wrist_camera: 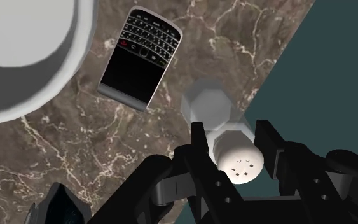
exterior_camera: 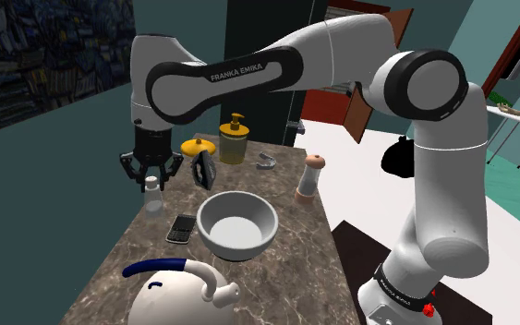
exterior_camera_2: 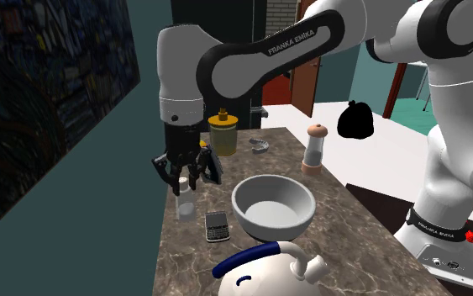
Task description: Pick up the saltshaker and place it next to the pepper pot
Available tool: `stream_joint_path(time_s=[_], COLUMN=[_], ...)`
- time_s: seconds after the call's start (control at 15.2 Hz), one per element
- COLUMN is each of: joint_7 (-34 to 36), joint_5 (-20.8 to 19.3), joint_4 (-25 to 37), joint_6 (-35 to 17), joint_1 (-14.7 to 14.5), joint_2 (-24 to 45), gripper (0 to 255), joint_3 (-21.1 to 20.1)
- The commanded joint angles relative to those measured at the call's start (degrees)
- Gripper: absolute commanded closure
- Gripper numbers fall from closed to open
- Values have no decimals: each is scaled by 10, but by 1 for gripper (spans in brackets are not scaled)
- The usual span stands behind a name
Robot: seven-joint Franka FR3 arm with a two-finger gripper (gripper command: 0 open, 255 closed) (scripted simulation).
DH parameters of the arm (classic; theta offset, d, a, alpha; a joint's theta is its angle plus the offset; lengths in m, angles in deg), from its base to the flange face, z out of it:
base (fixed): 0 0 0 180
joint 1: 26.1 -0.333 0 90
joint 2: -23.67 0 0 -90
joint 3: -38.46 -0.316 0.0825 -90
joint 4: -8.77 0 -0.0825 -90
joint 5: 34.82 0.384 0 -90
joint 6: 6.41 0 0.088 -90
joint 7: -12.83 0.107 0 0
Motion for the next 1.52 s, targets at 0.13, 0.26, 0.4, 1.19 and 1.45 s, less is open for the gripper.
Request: stream_joint_path(time_s=[0.13,0.26,0.4,1.19,1.45], joint_7=[0,0,0,2,4], joint_5=[3,4,5,6,4], joint_4=[20,31,44,136,175], joint_6=[28,42,56,148,182], joint_1=[0,-1,-1,-8,-13], joint_2=[-8,-11,-13,-14,-9], gripper=[255,255,255,255,255], joint_3=[-2,-3,-3,-6,-7])
